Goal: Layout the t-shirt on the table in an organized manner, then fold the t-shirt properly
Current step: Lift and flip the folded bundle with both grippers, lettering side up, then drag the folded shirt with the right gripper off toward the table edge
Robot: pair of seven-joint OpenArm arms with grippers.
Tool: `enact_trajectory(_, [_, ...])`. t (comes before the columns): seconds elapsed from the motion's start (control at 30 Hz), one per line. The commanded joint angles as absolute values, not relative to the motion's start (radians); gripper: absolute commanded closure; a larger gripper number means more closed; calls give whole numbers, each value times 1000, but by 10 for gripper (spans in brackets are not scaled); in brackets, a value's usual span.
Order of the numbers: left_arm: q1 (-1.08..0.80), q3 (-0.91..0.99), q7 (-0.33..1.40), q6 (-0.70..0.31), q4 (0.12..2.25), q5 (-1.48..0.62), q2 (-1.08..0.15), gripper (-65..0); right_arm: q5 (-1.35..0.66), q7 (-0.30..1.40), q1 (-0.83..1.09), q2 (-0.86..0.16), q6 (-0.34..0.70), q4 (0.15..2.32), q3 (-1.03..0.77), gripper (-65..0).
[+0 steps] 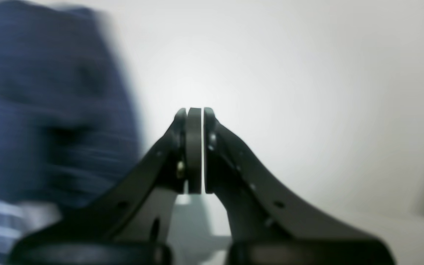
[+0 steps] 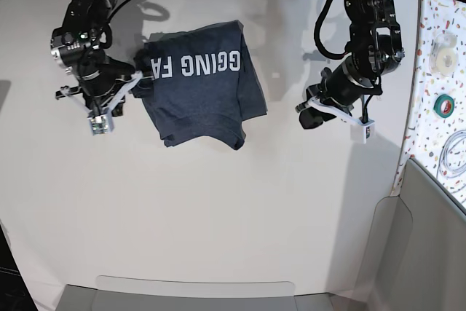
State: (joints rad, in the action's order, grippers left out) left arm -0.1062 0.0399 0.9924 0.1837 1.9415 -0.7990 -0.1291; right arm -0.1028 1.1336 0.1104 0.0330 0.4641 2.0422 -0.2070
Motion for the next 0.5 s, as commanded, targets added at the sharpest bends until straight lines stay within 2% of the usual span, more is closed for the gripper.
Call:
enact_trajectory(0.0, [-116, 62, 997, 180, 1965, -805, -130, -37, -173, 1109, 101, 56, 467, 2060, -170, 0])
enact_trajectory(0.1, [-143, 110, 997, 179, 1968, -805, -130, -37, -314, 1087, 108, 107, 463, 2060, -74, 0])
enact_trajectory(0.2, [-179, 127, 997, 179, 1966, -805, -131, -37, -389, 995, 156, 114, 456, 2060, -22, 0])
enact_trajectory(0.33, [-206, 130, 997, 179, 1966, -799, -150, -37, -372, 972, 205, 111, 455, 2035, 7, 0])
enact_trajectory(0.47, [-209, 130, 997, 179, 1966, -799, -162, -37, -303, 980, 248, 104, 455, 1922, 7, 0])
